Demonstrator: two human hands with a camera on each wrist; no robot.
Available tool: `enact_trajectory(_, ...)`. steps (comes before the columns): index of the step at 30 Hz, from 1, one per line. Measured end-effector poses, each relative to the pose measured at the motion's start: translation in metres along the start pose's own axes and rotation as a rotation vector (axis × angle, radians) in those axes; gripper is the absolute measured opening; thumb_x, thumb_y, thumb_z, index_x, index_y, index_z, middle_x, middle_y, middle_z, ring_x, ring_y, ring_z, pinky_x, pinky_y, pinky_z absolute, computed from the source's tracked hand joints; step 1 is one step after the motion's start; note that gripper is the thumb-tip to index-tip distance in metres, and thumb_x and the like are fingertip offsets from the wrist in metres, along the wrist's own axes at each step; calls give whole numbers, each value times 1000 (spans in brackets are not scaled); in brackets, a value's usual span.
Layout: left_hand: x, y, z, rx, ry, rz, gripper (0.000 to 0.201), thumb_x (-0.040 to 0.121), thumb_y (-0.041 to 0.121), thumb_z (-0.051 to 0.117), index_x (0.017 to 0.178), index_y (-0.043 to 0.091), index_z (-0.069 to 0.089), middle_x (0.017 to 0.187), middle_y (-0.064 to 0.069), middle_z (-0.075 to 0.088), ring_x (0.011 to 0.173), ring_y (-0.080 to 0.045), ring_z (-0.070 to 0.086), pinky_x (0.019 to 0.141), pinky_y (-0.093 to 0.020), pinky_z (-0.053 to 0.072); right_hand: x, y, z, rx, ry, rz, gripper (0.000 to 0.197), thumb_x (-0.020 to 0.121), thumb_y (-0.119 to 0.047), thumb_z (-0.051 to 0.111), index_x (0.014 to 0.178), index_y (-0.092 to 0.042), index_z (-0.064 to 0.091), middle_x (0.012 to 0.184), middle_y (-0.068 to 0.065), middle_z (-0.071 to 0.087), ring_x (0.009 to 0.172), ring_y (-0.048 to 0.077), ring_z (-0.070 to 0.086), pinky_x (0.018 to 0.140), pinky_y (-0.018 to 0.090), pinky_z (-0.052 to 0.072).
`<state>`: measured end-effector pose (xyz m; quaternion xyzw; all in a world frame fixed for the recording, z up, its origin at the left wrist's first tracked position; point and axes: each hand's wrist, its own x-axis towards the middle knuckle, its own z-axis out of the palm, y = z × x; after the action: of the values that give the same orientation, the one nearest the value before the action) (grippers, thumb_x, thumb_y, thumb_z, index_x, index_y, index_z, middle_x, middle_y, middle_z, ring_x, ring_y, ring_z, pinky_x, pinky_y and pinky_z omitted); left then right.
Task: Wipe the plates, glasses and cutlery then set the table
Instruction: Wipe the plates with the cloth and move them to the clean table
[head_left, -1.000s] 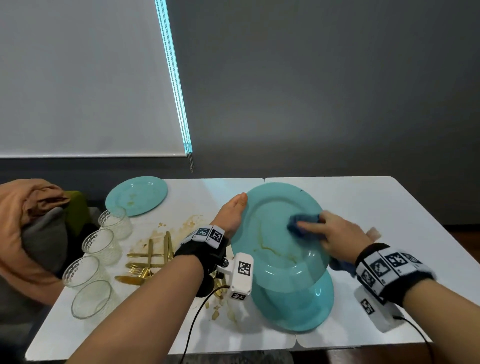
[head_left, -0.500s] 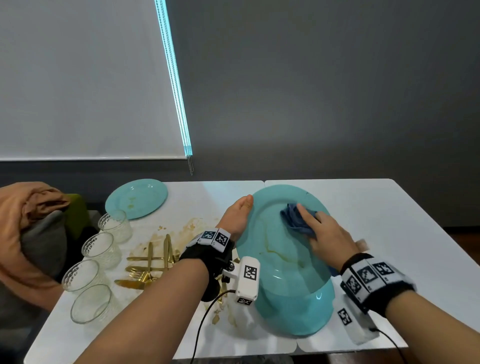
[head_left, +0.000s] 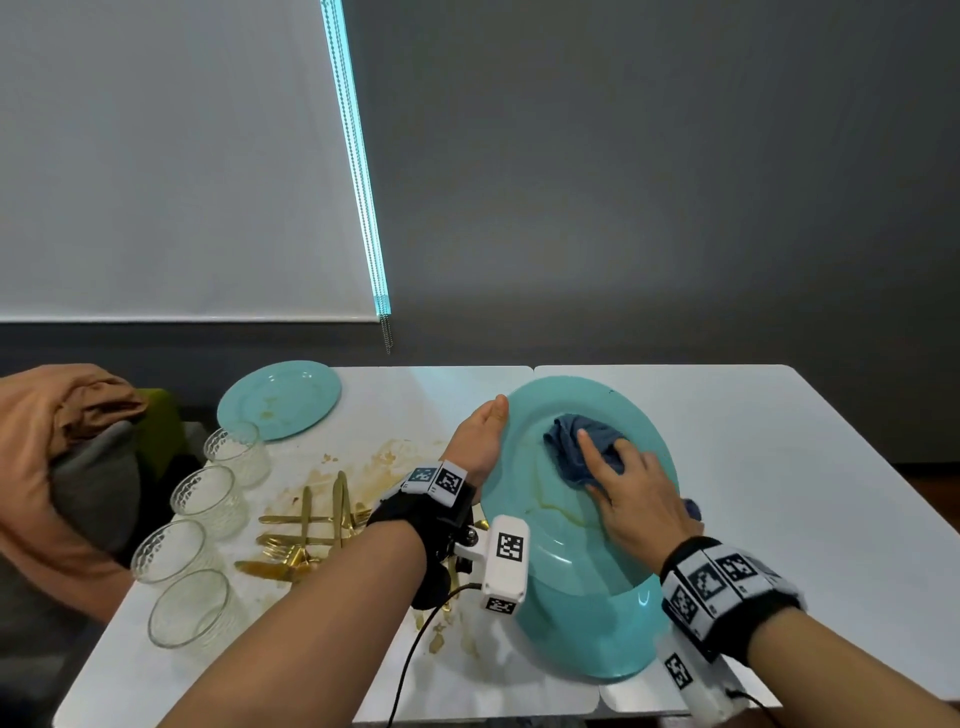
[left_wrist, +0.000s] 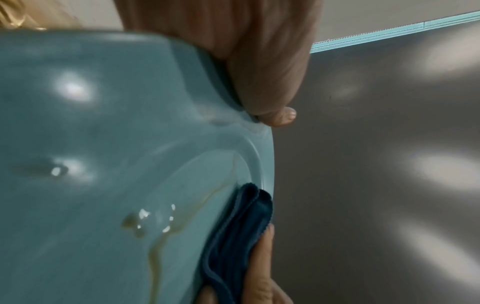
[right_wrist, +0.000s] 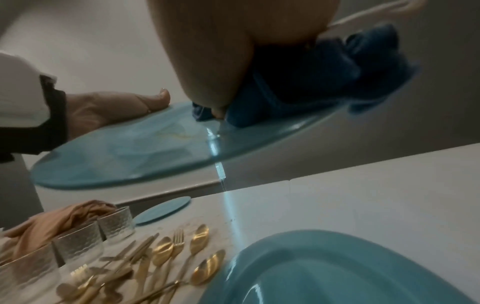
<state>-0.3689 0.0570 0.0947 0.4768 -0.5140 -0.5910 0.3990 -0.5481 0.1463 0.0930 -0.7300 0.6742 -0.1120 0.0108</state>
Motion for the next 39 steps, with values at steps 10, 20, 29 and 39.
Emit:
enact_trajectory(10, -1, 4, -11, -54, 22, 13, 35, 100, 42, 33, 110, 20, 58, 118, -9, 64, 110, -30, 61, 98, -49, 47, -5, 28, -19, -45, -216, 31, 46, 93, -55, 34, 140, -50, 32, 126, 2, 41, 108, 23, 54, 86, 28, 44)
enact_trajectory(20, 3, 7, -15, 14, 85, 70, 38, 99, 43, 35, 113, 18, 59, 117, -8, 65, 110, -27, 61, 100, -48, 46, -12, 4, -7, -27, -174, -208, 39, 91, -36, 44, 127, -48, 51, 112, 1, 55, 85, 29, 64, 63, 29, 50)
enact_trajectory(29, 3, 8, 5, 178, 31, 148, 39, 99, 43, 37, 108, 14, 62, 115, -10, 66, 105, -20, 59, 102, -42, 43, 2, -43, -1, 122, -185, -68, 49, 92, -47, 31, 141, -47, 30, 124, 9, 41, 95, 36, 57, 78, 37, 48)
enact_trajectory(39, -3, 10, 1, 186, 49, 126, 37, 101, 36, 35, 117, 14, 59, 118, -7, 63, 111, -23, 58, 102, -41, 44, 26, 12, -19, 9, -75, 257, 43, 95, -31, 40, 137, -45, 38, 115, 10, 41, 96, 35, 57, 83, 39, 49)
